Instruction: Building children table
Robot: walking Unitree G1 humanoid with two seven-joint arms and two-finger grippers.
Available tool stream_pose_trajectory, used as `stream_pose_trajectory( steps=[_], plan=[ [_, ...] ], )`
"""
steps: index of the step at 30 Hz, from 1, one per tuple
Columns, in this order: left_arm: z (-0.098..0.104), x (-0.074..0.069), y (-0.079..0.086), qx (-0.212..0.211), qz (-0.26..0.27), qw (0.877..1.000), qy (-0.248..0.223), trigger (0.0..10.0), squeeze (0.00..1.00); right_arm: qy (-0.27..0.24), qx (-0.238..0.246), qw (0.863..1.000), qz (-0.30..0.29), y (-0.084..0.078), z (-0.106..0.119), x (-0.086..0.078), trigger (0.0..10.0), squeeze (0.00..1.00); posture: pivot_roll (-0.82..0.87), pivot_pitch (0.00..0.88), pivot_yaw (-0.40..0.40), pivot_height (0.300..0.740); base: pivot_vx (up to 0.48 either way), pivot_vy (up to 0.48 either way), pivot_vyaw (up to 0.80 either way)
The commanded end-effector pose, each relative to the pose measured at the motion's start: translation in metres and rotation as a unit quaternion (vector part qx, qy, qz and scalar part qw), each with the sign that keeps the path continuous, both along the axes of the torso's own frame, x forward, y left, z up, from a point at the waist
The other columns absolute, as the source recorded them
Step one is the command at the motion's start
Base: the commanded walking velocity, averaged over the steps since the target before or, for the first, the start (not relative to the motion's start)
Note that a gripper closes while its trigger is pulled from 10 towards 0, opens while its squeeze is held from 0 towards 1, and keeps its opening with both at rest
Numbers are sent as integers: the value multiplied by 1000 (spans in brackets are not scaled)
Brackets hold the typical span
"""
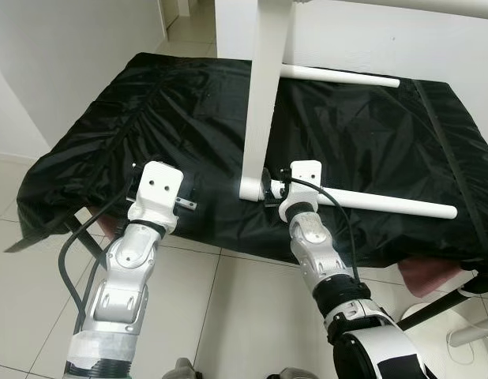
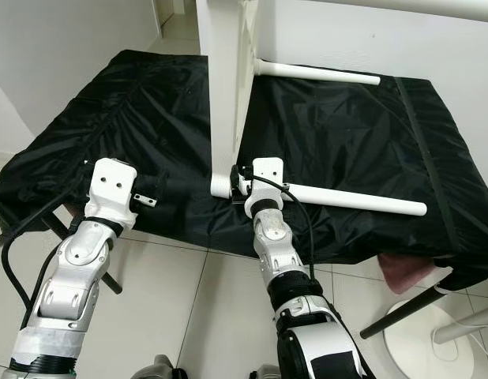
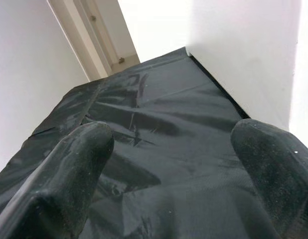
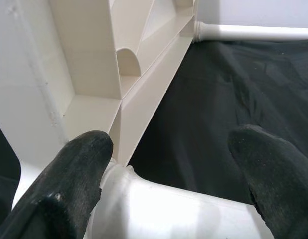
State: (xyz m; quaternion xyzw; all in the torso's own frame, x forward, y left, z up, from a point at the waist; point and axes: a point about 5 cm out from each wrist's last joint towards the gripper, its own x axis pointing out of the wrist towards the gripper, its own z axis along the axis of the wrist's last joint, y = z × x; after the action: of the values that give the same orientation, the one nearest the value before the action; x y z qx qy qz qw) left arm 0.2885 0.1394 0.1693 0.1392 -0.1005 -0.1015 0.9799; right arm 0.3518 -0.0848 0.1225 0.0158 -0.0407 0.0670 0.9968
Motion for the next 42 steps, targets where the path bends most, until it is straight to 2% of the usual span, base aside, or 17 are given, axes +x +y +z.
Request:
stream_pose_trajectory(
  steps=[1,15,18,22,26,32,42],
  plan=[
    [-1,-1,2,6,8,1000,4,10000,0,11,1,1000,19,9,-2,1,10000,0,2,41,28,740,0,0,0],
    [0,-4,7,9,19,1000,8,10000,0,22,10,998,62,24,0,6,10000,0,20,56,25,740,0,0,0],
    [0,-5,7,10,23,1000,9,10000,0,28,7,995,97,40,0,5,10000,0,20,56,25,740,0,0,0],
    [0,-6,8,11,24,1000,10,10000,0,29,6,994,107,44,-1,4,10000,0,34,49,19,740,0,0,0],
    [0,-6,9,12,28,999,9,10000,0,33,-1,987,156,65,-3,-2,10000,0,41,43,16,740,0,0,0],
    [2,-7,10,13,30,999,8,10000,0,29,-3,984,177,77,0,-4,10000,0,35,58,16,740,0,0,0],
    [3,-7,9,13,30,999,8,10000,0,25,-8,982,189,82,3,-4,10000,0,32,75,15,740,0,0,0]
  ],
)
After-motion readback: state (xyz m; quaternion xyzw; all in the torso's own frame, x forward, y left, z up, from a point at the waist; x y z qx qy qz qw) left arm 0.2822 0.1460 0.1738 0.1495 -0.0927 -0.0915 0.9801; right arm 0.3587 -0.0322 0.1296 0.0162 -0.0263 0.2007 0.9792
